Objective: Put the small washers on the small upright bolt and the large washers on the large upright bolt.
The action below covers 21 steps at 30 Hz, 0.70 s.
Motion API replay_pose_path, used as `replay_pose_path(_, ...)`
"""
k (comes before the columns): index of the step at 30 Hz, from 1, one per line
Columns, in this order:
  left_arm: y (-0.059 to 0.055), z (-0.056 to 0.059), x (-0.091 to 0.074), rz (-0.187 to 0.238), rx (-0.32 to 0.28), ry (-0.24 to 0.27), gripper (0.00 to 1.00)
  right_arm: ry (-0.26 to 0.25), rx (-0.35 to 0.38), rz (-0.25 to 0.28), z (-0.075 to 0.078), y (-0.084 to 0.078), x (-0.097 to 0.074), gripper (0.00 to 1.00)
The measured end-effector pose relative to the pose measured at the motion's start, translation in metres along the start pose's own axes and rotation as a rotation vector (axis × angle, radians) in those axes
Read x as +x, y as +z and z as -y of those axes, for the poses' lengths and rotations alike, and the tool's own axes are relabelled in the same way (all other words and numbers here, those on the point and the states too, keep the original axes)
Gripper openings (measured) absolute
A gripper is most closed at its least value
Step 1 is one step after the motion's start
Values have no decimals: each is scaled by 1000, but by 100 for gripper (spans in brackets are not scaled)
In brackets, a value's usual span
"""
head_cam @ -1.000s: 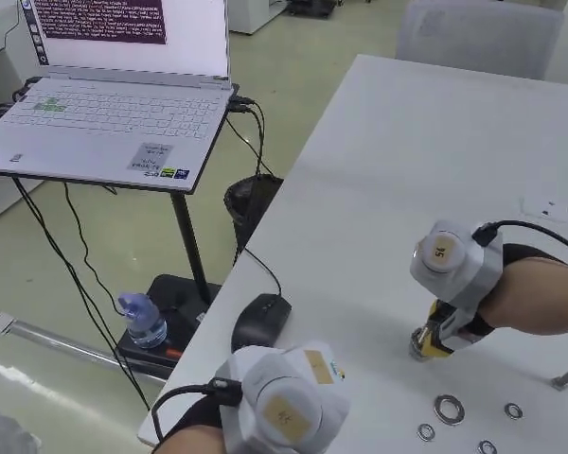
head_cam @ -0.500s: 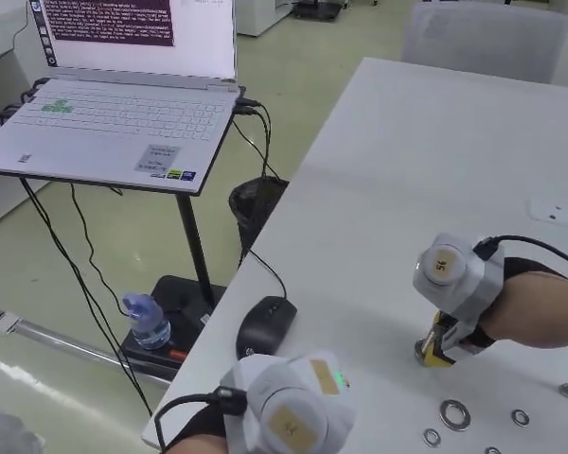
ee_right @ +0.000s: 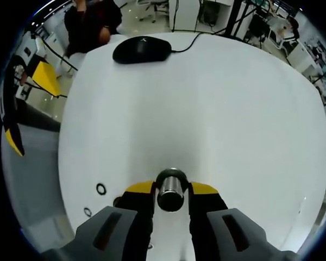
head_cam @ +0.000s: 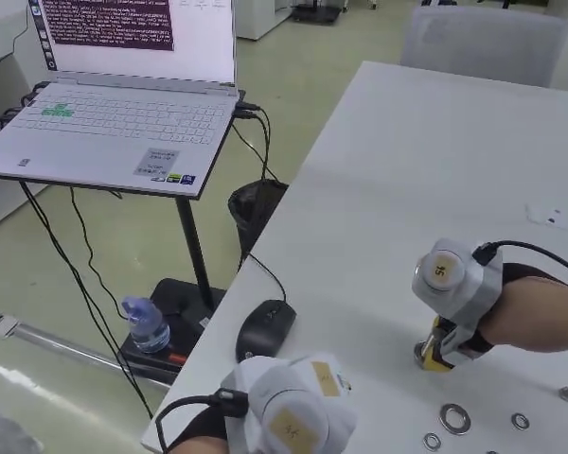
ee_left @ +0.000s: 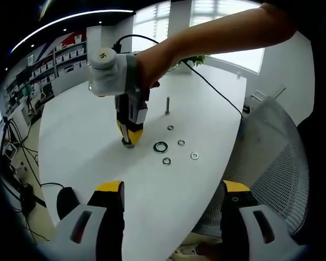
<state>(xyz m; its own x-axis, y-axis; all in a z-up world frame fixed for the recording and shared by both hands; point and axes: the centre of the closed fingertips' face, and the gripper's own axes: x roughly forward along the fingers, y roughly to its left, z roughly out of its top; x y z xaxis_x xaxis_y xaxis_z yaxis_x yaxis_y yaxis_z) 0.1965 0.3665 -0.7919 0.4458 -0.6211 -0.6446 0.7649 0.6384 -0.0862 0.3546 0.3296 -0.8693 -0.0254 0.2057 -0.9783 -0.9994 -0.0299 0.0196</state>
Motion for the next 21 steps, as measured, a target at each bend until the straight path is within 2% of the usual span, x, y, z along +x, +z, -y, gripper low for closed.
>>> replay_pose_path(7, -1, 2, 0, -3, 0, -2, 71, 7, 7, 13, -2, 1, 0, 26)
replay_pose_path(12, -1, 2, -1, -3, 1, -1, 71, -1, 18, 36, 3, 0, -3, 36)
replay_pose_path(21, 1, 3, 0, -5, 6, -2, 71, -5, 14, 85, 5, 2, -22, 37)
